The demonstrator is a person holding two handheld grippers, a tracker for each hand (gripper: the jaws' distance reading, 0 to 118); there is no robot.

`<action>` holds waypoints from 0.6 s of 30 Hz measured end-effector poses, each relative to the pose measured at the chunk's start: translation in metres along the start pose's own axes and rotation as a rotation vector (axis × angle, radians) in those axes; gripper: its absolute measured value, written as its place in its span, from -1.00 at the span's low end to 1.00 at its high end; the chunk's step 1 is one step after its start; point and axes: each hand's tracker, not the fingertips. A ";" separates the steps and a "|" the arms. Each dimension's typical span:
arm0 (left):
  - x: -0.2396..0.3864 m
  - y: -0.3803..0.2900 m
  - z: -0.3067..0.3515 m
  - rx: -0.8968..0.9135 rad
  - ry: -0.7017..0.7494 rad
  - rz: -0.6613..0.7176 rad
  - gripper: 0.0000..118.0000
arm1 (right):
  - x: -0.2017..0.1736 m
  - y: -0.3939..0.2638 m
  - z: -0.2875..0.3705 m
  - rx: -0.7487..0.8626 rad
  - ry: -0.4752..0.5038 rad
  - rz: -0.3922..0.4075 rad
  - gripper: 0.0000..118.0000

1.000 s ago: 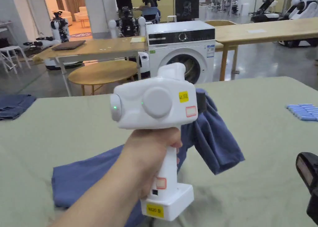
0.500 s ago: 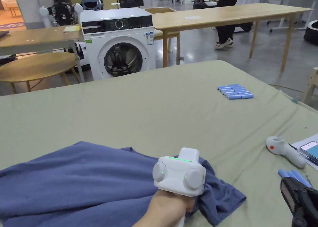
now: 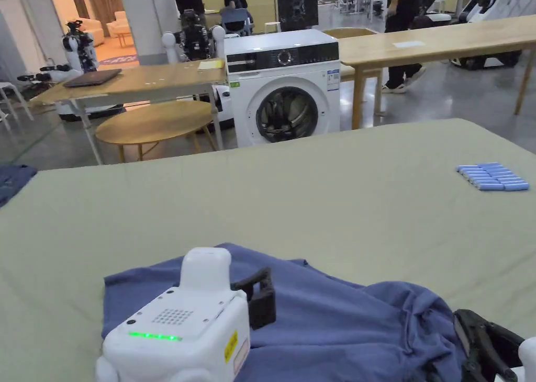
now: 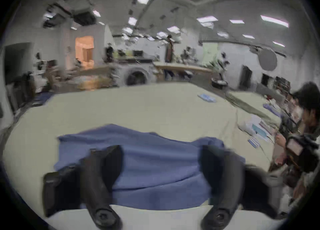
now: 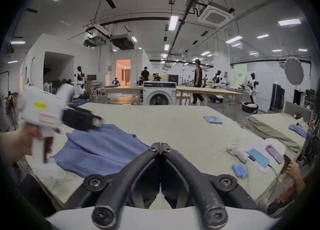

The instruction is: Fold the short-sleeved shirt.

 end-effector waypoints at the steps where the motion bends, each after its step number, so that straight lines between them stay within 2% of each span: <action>1: -0.019 -0.007 0.019 0.039 0.068 0.006 -0.77 | -0.005 -0.002 -0.007 -0.008 0.009 -0.001 -1.00; 2: -0.034 -0.013 0.038 0.058 0.130 0.001 -0.80 | -0.011 -0.003 -0.013 -0.016 0.018 -0.004 -1.00; 4: -0.065 -0.032 0.078 0.094 0.218 0.006 -1.00 | -0.021 -0.007 -0.022 -0.019 0.029 -0.003 -1.00; 7: -0.091 -0.071 0.116 0.057 0.332 -0.001 -1.00 | -0.036 -0.014 -0.034 -0.033 0.038 0.023 -1.00; 11: -0.106 -0.108 0.134 0.004 0.363 0.038 -1.00 | -0.053 -0.022 -0.052 -0.065 0.052 0.033 -1.00; 18: -0.110 -0.098 0.104 0.017 0.324 0.061 -1.00 | -0.074 -0.021 -0.079 -0.088 0.050 0.048 -1.00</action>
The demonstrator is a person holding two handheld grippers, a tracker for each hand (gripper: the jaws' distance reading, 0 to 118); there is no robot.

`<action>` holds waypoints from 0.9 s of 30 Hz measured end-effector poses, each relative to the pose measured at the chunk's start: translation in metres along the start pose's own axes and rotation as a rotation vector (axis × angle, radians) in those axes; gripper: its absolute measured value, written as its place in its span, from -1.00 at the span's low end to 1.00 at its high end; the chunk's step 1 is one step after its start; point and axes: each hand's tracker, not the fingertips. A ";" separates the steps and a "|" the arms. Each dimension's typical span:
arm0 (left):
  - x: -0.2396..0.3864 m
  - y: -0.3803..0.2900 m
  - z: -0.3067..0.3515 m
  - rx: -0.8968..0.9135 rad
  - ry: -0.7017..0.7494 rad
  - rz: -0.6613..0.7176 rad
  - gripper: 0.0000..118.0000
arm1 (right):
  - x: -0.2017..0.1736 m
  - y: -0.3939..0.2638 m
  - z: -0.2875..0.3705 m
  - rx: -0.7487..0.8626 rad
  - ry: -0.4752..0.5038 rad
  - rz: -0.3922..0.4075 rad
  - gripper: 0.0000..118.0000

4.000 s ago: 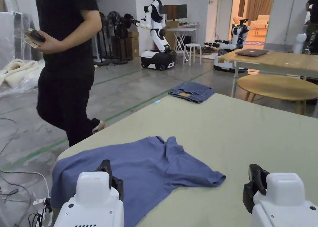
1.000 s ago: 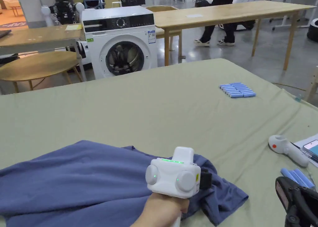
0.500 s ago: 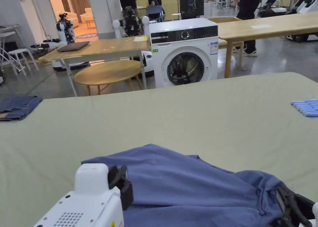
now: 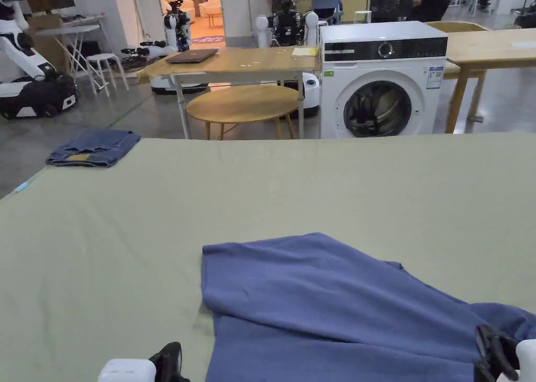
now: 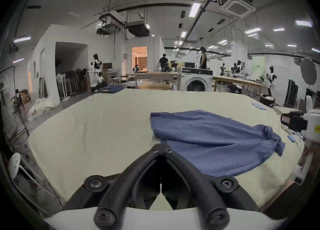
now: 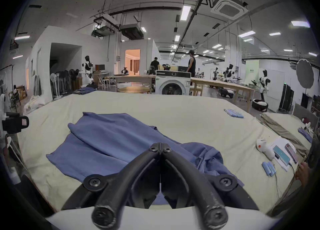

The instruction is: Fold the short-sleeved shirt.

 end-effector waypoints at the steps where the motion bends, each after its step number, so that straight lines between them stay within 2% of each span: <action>1: 0.002 0.005 -0.008 0.003 -0.011 -0.003 -1.00 | -0.001 0.002 -0.004 -0.004 -0.001 0.001 -1.00; 7: -0.005 0.045 -0.093 -0.062 -0.113 0.002 -1.00 | 0.002 0.004 -0.019 -0.010 0.004 -0.003 -1.00; 10: -0.018 0.072 -0.173 -0.123 -0.112 -0.024 -1.00 | 0.005 -0.001 -0.029 -0.030 0.010 -0.002 -1.00; 11: -0.026 0.081 -0.205 -0.203 -0.143 -0.029 -1.00 | 0.007 -0.003 -0.033 -0.039 0.010 -0.002 -1.00; 13: -0.040 0.093 -0.261 -0.275 -0.098 0.030 -1.00 | 0.009 -0.006 -0.039 -0.063 0.010 -0.007 -1.00; 14: -0.052 0.096 -0.288 -0.311 -0.135 0.074 -0.57 | 0.010 -0.007 -0.041 -0.073 0.012 -0.012 -1.00; 16: -0.073 0.102 -0.334 -0.445 -0.212 0.178 0.63 | 0.013 -0.008 -0.045 -0.084 0.011 -0.015 -1.00; 17: -0.080 0.102 -0.352 -0.497 -0.183 0.189 0.91 | 0.014 -0.008 -0.048 -0.091 0.010 -0.018 -1.00; 22: -0.087 0.092 -0.399 -0.501 -0.046 0.177 0.92 | 0.013 -0.007 -0.057 -0.109 0.019 -0.034 -1.00; 24: -0.080 0.079 -0.408 -0.577 -0.101 0.214 0.92 | 0.011 -0.006 -0.058 -0.114 0.028 -0.036 -1.00; 25: -0.071 0.072 -0.413 -0.631 -0.110 0.187 0.91 | 0.010 -0.006 -0.059 -0.115 0.033 -0.025 -1.00; 26: -0.058 0.065 -0.414 -0.666 -0.111 0.149 0.82 | 0.008 -0.006 -0.060 -0.118 0.035 -0.010 -1.00; 27: -0.043 0.059 -0.411 -0.672 -0.076 0.043 0.58 | 0.007 -0.007 -0.062 -0.121 0.033 0.006 -1.00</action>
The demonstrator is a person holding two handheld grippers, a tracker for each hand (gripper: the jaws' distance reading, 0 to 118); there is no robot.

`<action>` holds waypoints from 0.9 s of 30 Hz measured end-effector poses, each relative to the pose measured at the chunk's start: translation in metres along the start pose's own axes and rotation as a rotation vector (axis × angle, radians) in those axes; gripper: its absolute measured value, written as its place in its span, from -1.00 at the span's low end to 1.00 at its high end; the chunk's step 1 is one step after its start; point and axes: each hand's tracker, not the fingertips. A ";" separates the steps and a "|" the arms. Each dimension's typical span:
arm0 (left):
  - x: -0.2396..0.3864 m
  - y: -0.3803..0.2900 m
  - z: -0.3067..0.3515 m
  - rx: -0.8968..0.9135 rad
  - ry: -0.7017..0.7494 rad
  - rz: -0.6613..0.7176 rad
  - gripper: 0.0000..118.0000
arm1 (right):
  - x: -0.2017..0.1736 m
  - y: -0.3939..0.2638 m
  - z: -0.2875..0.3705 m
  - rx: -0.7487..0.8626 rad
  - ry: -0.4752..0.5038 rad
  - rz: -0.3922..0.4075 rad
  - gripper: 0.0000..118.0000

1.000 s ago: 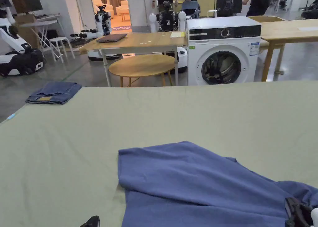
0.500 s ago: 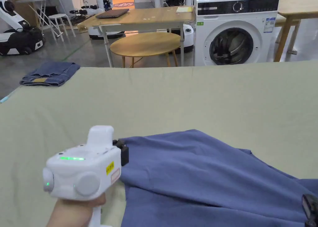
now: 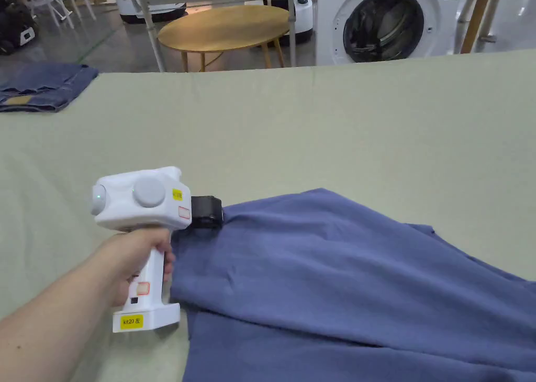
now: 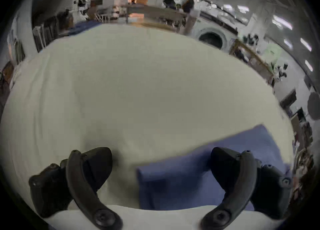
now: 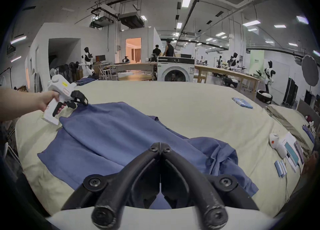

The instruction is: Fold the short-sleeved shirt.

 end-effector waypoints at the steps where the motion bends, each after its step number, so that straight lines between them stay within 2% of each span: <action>1: 0.021 -0.009 0.001 0.043 0.125 -0.169 0.28 | 0.000 0.000 -0.001 -0.002 -0.005 0.005 -1.00; 2: 0.034 -0.017 0.004 0.082 0.145 -0.245 -0.14 | 0.001 0.000 -0.002 -0.004 -0.007 -0.002 -1.00; 4: 0.036 -0.016 0.010 0.113 0.092 -0.207 -1.00 | 0.005 -0.001 -0.001 -0.003 -0.012 -0.038 -1.00; 5: 0.041 -0.019 0.015 0.108 0.083 -0.211 -1.00 | 0.007 -0.002 0.000 -0.002 -0.017 -0.051 -1.00; 7: 0.055 -0.023 0.021 0.116 0.053 -0.307 -1.00 | 0.010 -0.003 0.003 -0.005 -0.026 -0.058 -1.00; 9: 0.064 -0.027 0.028 0.125 0.121 -0.385 -1.00 | 0.014 -0.006 0.009 -0.007 -0.030 -0.057 -1.00; 12: 0.063 -0.031 0.047 0.178 0.063 -0.347 -1.00 | 0.029 -0.014 0.023 -0.031 -0.041 -0.076 -1.00; 15: 0.056 -0.038 0.075 0.252 0.034 -0.345 -1.00 | 0.061 -0.030 0.042 -0.102 -0.087 -0.104 -1.00; 18: 0.049 -0.043 0.102 0.284 0.027 -0.349 -1.00 | 0.103 -0.038 0.044 -0.171 -0.159 -0.184 -1.00; 19: 0.044 -0.042 0.109 0.292 0.017 -0.326 -1.00 | 0.118 -0.037 0.038 -0.197 -0.171 -0.211 -0.77; 20: 0.039 -0.040 0.109 0.287 0.001 -0.304 -1.00 | 0.129 -0.034 0.029 -0.214 -0.170 -0.229 -0.08; 21: 0.035 -0.039 0.111 0.285 -0.009 -0.270 -1.00 | 0.141 -0.033 0.021 -0.187 -0.156 -0.268 0.39; 22: 0.032 -0.038 0.115 0.285 -0.012 -0.251 -1.00 | 0.152 -0.029 0.010 -0.156 -0.161 -0.304 0.66; 24: 0.030 -0.037 0.118 0.283 -0.015 -0.254 -1.00 | 0.166 -0.020 -0.014 -0.171 -0.142 -0.337 0.71; 27: 0.032 -0.040 0.123 0.287 0.008 -0.302 -1.00 | 0.169 -0.008 -0.048 -0.245 -0.117 -0.299 0.70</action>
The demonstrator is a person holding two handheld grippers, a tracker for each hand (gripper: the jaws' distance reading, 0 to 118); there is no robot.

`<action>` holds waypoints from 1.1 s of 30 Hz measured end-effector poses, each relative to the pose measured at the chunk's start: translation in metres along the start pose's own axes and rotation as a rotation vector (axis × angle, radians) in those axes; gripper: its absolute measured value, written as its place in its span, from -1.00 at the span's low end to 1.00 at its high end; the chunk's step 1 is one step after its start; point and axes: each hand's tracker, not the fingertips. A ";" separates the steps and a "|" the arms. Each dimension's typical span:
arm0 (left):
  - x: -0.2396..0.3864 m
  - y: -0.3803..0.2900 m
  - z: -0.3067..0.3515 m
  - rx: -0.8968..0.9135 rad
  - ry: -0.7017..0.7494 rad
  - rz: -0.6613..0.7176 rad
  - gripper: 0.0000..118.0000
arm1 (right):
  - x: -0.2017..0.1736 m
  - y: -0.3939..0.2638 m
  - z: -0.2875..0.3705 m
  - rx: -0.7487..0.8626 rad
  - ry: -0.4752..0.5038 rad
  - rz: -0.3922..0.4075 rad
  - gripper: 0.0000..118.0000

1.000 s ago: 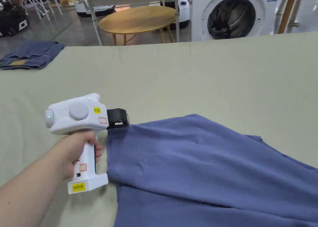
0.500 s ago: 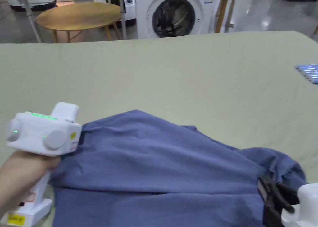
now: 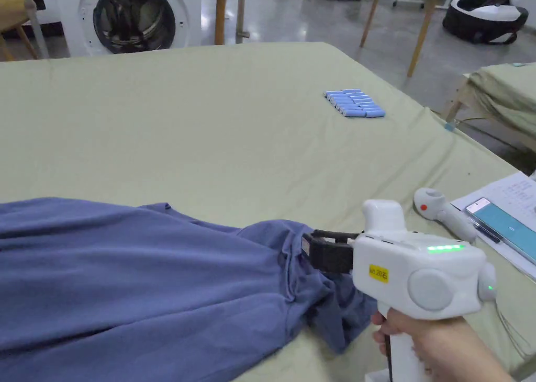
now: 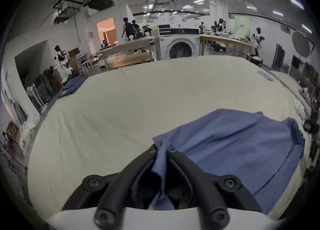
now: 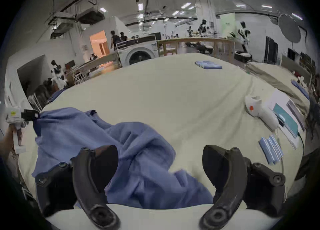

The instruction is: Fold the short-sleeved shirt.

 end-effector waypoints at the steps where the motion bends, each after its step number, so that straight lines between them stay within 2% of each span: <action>1: 0.001 0.000 0.001 0.000 -0.003 -0.004 -1.00 | -0.003 -0.001 -0.012 -0.032 0.020 0.020 0.56; 2: 0.000 0.001 0.002 0.001 -0.004 -0.007 -1.00 | -0.007 -0.004 -0.023 -0.092 0.021 0.036 -0.09; 4: -0.001 0.001 0.003 0.000 -0.007 0.002 -1.00 | -0.014 -0.019 -0.036 -0.254 0.050 0.107 -0.35; 5: 0.005 0.002 0.010 -0.001 -0.011 0.008 -1.00 | -0.018 -0.031 -0.038 -0.271 0.043 0.152 -0.91; 6: 0.005 0.001 0.012 0.000 -0.013 0.011 -1.00 | -0.022 -0.037 -0.029 -0.150 -0.046 0.210 -0.91; 7: 0.005 0.000 0.014 0.001 -0.012 0.016 -1.00 | -0.022 -0.036 -0.022 -0.117 0.023 0.184 -0.91; 9: 0.009 -0.001 0.022 -0.001 -0.014 0.022 -1.00 | -0.021 -0.036 -0.016 -0.140 0.014 0.089 -0.91; 10: 0.009 -0.002 0.025 -0.001 -0.015 0.025 -1.00 | -0.020 -0.036 -0.015 -0.127 0.028 0.067 -0.91; 13: 0.010 -0.001 0.052 0.026 0.001 0.062 -1.00 | -0.021 -0.032 0.003 -0.039 0.024 0.068 -0.92; 15: 0.002 0.002 0.077 0.072 0.016 0.085 -1.00 | -0.022 -0.021 0.027 0.059 0.076 0.044 -0.92; 18: -0.025 0.014 0.120 0.151 0.020 0.156 -1.00 | -0.024 0.005 0.066 0.170 0.081 0.023 -0.92; 24: -0.060 0.043 0.224 0.324 0.100 0.135 -1.00 | -0.042 0.072 0.155 0.402 0.105 0.092 -0.92; 26: -0.073 0.052 0.257 0.373 0.100 0.182 -1.00 | -0.046 0.097 0.181 0.457 0.110 0.114 -0.92; 30: -0.084 0.069 0.306 0.431 0.118 0.215 -1.00 | -0.064 0.143 0.221 0.526 0.058 0.216 -0.92; 33: -0.083 0.086 0.323 0.459 0.168 0.201 -1.00 | -0.081 0.177 0.234 0.562 0.031 0.233 -0.92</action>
